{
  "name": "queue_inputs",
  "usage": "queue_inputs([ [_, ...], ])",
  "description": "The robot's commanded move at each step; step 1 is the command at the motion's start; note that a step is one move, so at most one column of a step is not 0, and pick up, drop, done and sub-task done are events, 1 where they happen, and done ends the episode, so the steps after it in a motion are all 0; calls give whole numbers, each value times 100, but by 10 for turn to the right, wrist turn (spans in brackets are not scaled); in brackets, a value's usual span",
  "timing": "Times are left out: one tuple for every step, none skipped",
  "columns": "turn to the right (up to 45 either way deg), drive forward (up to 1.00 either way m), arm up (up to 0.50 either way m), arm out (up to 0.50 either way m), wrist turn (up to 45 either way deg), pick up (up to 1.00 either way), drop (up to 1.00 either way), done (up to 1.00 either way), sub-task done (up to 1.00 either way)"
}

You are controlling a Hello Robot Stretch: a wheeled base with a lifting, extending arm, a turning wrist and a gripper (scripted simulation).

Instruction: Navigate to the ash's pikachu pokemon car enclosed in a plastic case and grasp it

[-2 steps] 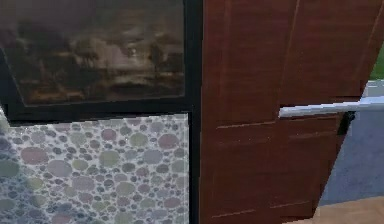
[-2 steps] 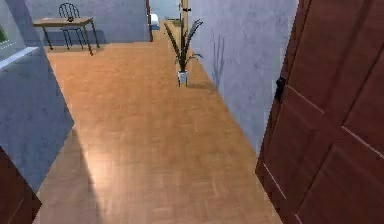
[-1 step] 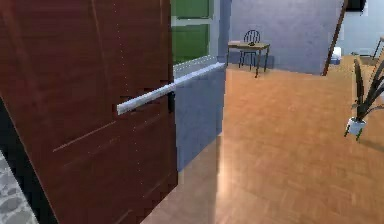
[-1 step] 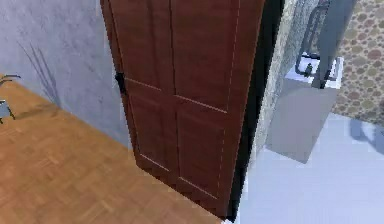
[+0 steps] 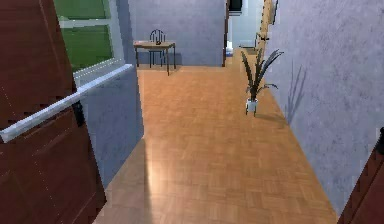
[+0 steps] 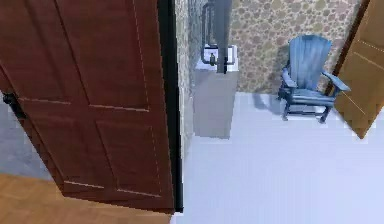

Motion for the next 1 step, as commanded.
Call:
queue_inputs([
  [0, 100, 0, 0, 0, 0, 0, 0, 0],
])
